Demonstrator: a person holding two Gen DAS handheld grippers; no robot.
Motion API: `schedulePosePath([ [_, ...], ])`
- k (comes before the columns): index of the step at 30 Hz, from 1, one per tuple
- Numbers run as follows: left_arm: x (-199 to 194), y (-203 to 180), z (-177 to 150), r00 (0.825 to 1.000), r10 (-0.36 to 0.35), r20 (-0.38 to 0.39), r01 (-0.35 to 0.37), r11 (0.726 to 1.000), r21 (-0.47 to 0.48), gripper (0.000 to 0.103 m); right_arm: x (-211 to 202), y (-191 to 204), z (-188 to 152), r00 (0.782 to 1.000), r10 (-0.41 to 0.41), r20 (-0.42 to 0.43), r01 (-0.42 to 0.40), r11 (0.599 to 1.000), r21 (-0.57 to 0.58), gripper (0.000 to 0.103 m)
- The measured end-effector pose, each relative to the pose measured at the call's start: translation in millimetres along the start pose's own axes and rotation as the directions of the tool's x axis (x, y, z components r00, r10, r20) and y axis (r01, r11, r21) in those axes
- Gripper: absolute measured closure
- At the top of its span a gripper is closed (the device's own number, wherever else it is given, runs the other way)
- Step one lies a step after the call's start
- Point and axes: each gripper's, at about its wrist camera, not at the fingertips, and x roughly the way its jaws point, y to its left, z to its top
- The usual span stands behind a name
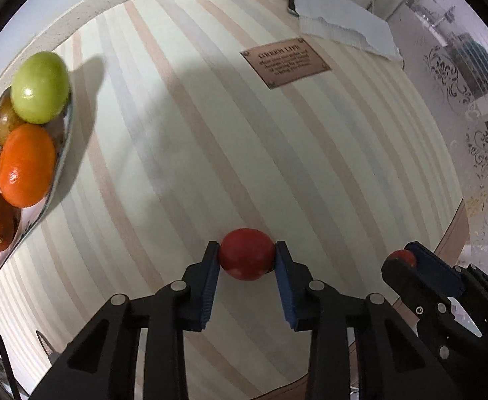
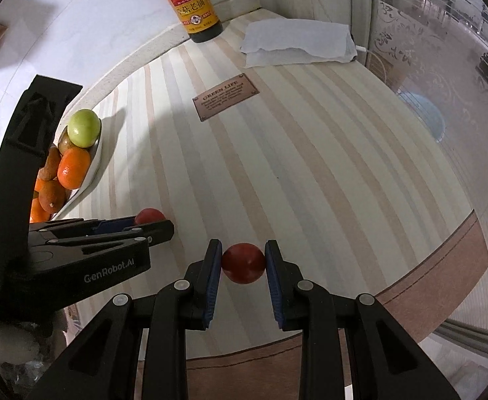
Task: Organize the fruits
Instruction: 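Carry both cherry tomatoes over the floral plate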
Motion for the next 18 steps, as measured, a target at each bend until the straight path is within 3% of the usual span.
schedulePosePath([
  [5, -25, 39, -10, 0.999, -0.017, 0.042, 0.020, 0.998, -0.066, 0.073, -1, 12, 7, 1.000, 0.017, 0.009, -0.017, 0.999, -0.027, 0.074],
  [10, -69, 101, -33, 0.994, -0.015, 0.104, 0.035, 0.982, -0.186, 0.073, 0, 47, 16, 0.996, 0.093, 0.010, -0.092, 0.992, -0.082, 0.074],
  [14, -98, 157, -58, 0.989, -0.010, 0.148, 0.056, 0.948, -0.313, 0.073, 8, 88, 24, 0.983, 0.184, -0.017, -0.184, 0.973, -0.137, 0.074],
  [18, -124, 215, -71, 0.983, 0.006, 0.184, 0.076, 0.898, -0.434, 0.073, 25, 142, 29, 0.953, 0.296, -0.067, -0.303, 0.935, -0.183, 0.074],
])
